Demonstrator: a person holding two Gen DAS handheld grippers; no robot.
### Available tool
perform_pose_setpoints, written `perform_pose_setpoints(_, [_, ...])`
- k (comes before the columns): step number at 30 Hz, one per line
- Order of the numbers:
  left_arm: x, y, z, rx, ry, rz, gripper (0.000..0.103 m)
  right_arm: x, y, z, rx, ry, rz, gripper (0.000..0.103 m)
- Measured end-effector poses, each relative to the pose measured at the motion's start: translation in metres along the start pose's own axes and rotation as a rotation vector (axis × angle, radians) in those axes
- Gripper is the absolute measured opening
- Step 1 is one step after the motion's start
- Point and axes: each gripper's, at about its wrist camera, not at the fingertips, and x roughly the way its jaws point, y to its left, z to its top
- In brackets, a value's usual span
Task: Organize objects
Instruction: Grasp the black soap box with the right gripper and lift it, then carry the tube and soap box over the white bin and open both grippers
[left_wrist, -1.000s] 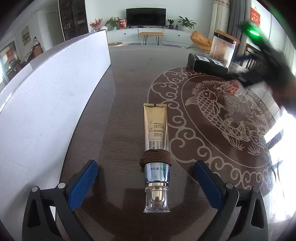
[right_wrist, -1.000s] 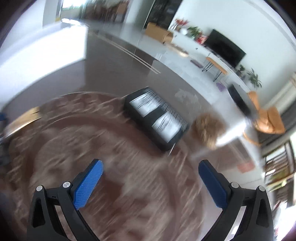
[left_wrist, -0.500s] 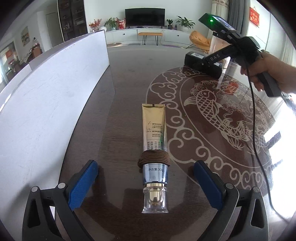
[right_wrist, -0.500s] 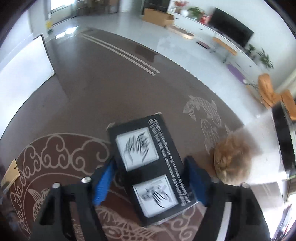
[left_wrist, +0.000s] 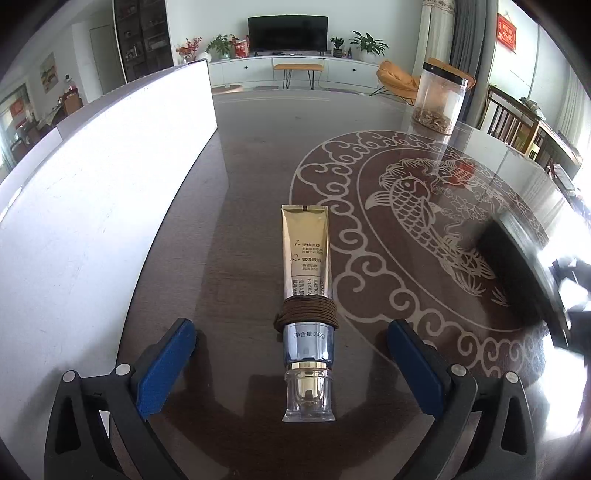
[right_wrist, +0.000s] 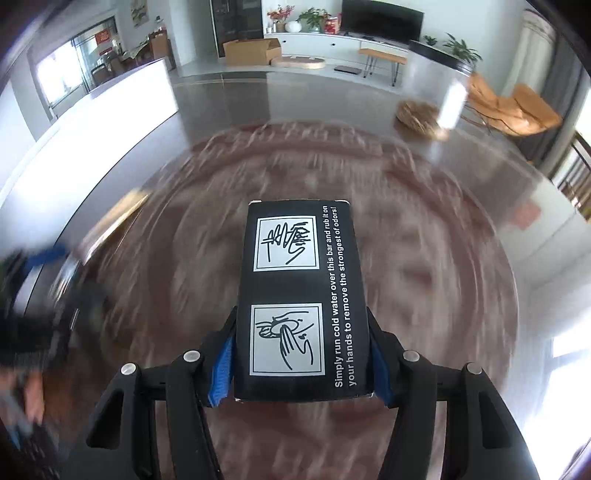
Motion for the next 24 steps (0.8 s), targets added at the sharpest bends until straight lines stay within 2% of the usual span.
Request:
perform_pose_setpoints(4, [0.000, -0.001, 0.003, 0.037, 0.048, -0.024, 0.103, -0.023, 0.015, -0.032, -0.001, 0.030, 0.025, 0.063])
perform_pose_setpoints(6, [-0.002, -0.003, 0.004, 0.053, 0.079, -0.030, 0.100, -0.023, 0.015, -0.027, -0.009, 0.035, 0.032, 0.073])
perform_pose_setpoints(7, [-0.003, -0.004, 0.005, 0.059, 0.073, -0.031, 0.090, -0.023, 0.016, -0.024, -0.020, 0.031, 0.020, 0.079])
perform_pose_setpoints(9, [-0.011, -0.005, 0.007, 0.093, 0.026, -0.045, 0.026, -0.020, 0.017, -0.015, -0.054, 0.038, 0.012, 0.077])
perform_pose_setpoints(10, [-0.012, -0.005, 0.007, 0.098, 0.029, -0.047, 0.028, -0.019, 0.019, -0.011, -0.078, 0.053, 0.015, 0.059])
perform_pose_setpoints(12, [-0.017, 0.002, 0.003, 0.067, 0.026, -0.066, 0.027, -0.019, 0.020, -0.010, -0.081, 0.067, -0.003, 0.059])
perform_pose_setpoints(18, [-0.070, 0.033, -0.015, -0.098, -0.086, -0.159, 0.027, -0.049, 0.023, -0.028, 0.014, 0.021, 0.108, 0.058])
perform_pose_setpoints(21, [-0.110, 0.048, -0.008, -0.154, -0.160, -0.193, 0.027, -0.068, 0.037, -0.012, 0.026, -0.033, 0.156, 0.058])
perform_pose_setpoints(24, [-0.154, 0.079, 0.000, -0.217, -0.232, -0.213, 0.027, -0.094, 0.062, 0.015, 0.006, -0.107, 0.213, 0.058])
